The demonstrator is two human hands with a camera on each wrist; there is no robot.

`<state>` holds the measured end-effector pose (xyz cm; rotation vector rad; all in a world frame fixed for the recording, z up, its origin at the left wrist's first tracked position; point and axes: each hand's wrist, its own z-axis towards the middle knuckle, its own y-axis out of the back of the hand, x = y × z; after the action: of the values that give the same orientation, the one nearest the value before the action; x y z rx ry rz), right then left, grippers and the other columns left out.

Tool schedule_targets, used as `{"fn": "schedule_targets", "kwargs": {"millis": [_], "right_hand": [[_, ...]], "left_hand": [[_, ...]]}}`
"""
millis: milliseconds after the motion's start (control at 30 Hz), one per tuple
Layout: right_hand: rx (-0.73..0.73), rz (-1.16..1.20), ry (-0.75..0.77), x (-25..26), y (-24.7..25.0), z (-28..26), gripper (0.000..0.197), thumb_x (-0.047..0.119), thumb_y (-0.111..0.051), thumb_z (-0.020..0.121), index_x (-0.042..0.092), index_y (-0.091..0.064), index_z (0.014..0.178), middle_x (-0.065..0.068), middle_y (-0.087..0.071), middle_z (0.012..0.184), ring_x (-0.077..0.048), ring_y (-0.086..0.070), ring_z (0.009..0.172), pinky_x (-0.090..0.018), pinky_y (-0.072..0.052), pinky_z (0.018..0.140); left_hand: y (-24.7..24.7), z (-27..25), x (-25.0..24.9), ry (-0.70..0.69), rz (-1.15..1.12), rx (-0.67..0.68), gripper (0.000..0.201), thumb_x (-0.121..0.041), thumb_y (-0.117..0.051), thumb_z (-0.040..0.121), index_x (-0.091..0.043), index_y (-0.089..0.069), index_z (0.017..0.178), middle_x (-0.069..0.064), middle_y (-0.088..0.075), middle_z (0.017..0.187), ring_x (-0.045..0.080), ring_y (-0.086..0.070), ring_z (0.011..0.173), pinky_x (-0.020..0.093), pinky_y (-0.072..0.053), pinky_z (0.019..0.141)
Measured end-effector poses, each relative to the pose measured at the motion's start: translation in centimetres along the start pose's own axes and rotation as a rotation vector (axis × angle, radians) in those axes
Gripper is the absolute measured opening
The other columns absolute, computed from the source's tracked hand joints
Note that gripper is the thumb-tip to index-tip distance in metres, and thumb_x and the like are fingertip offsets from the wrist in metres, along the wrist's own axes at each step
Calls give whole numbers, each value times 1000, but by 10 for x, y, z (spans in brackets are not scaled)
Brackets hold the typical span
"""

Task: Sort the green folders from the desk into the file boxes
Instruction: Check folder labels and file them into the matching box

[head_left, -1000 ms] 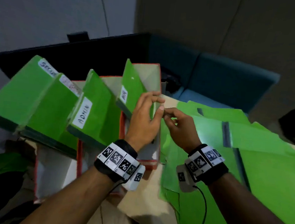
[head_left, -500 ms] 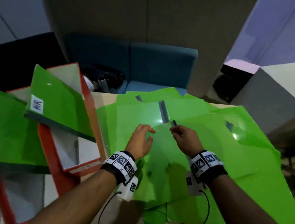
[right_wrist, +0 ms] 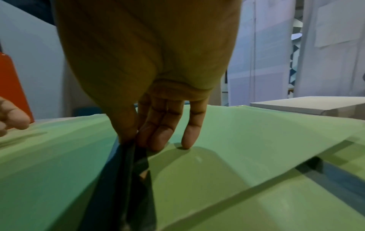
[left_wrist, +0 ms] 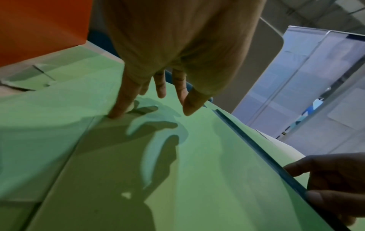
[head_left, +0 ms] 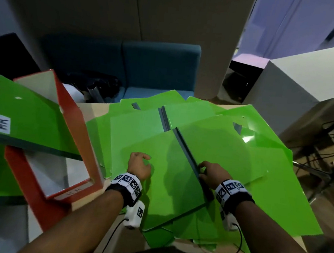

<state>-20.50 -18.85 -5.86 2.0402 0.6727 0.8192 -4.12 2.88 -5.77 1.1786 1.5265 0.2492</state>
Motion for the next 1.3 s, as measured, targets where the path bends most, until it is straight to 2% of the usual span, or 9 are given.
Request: {"fn": "schedule_targets", "kwargs": {"millis": [333,500,600,733,833,933,1033,1133,1300], "right_hand": [[-180,220,-58,3,8,13,32,19,-53,90,23,-54,123,-8,-69,84,-27,-64,73,-36,-54,67],[-285,371,-106,6,30,25,29,21,-59,90,23,-62,119,-7,-70,83,-24,-62,69,-30,-52,66],[-282,421,-65,9,38,31,30,16,-59,91,23,-63,119,-4,-69,79,-21,-62,63,-26,-49,57],[-272,446,-64,7,36,33,31,12,-58,91,20,-63,121,-4,-68,72,-17,-58,56,-20,-39,46],[-277,445,-72,8,30,33,31,13,-57,92,20,-63,122,-3,-67,70,-14,-55,52,-20,-36,44],[-282,467,-67,16,28,32,31,14,-56,93,19,-59,124,0,-64,71,-19,-59,61,-24,-45,51],[-290,486,-66,23,28,32,34,13,-53,94,17,-54,128,1,-61,70,-20,-58,65,-26,-44,56],[-293,439,-52,27,29,32,34,11,-51,93,16,-55,127,-2,-63,71,-20,-58,62,-26,-43,55],[-173,376,13,34,21,26,35,13,-56,92,13,-57,127,-6,-66,99,-16,-61,75,-25,-50,65]], "left_hand": [[-9,-18,7,-204,82,207,41,-19,-69,87,-20,-57,126,1,-43,140,20,-44,131,25,-29,109],[-22,-35,20,-232,219,368,96,-44,-83,66,-44,-29,145,-24,-1,156,14,-3,146,65,-14,114],[-22,-36,27,-109,169,277,114,-39,-87,61,-38,-17,151,-21,17,156,18,6,147,61,-16,115],[-5,-24,30,122,-64,33,81,-31,-77,80,-13,-34,146,8,-21,154,32,-35,137,41,-34,113],[10,-10,34,281,-195,34,55,-26,-67,88,-8,-47,136,13,-53,133,31,-58,111,42,-55,91],[18,-3,35,385,-397,117,45,-19,-64,90,-10,-50,131,11,-55,126,30,-60,100,37,-61,63],[19,1,34,427,-465,135,9,-16,-63,91,-12,-57,98,13,-55,99,27,-60,80,38,-59,65],[22,2,37,487,-487,152,11,-20,-62,90,-11,-57,96,11,-54,77,24,-54,64,38,-57,64],[31,13,31,381,-340,149,61,-34,-56,93,-1,-40,142,17,-46,144,34,-49,127,48,-41,106]]}}
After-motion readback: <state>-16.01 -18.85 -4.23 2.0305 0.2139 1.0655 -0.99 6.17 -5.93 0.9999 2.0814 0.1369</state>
